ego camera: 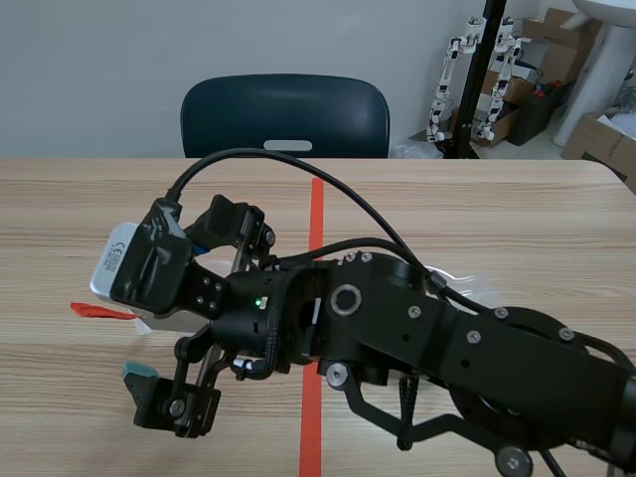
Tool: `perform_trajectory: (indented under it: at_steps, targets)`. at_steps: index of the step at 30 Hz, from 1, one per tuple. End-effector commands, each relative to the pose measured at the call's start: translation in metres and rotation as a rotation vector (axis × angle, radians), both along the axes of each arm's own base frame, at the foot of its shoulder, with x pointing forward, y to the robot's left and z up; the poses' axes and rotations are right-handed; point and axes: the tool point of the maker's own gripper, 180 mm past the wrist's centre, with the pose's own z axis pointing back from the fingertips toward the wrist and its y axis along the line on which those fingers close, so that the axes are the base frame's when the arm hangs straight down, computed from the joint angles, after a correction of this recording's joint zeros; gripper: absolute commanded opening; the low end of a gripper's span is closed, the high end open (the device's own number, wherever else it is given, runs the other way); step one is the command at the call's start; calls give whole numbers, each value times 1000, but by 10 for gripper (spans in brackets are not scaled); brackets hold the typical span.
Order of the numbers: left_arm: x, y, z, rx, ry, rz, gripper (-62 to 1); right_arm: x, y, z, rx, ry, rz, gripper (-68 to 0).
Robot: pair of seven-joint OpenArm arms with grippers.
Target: Do the redox reaction experiment. lift the metal plate out of the left beaker
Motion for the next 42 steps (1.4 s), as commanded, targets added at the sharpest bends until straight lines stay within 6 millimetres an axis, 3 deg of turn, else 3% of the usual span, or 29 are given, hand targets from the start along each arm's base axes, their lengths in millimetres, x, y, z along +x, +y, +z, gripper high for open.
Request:
perform_trajectory:
  at_steps: [1,4,8,11,29,35,42]
  targets:
    - [-1,4,11,-6,-54,1,-69,8,2,5,10,-14,-9,4]
    - [-1,4,11,-6,-54,1,-69,9,1,0,1,-4,-19,4]
    - [-1,4,11,-6,-54,1,-69,10,1,-1,-1,-4,-23,-125]
    - [0,3,10,-4,-47,1,-69,10,1,-1,0,-4,-23,-177]
    - [0,3,6,1,-30,1,-69,16,1,7,39,-34,-52,-377]
    - [0,3,6,1,-30,1,-69,16,1,8,42,-34,-50,-398]
    - [0,3,6,1,-30,1,-69,16,1,8,46,-35,-49,-554]
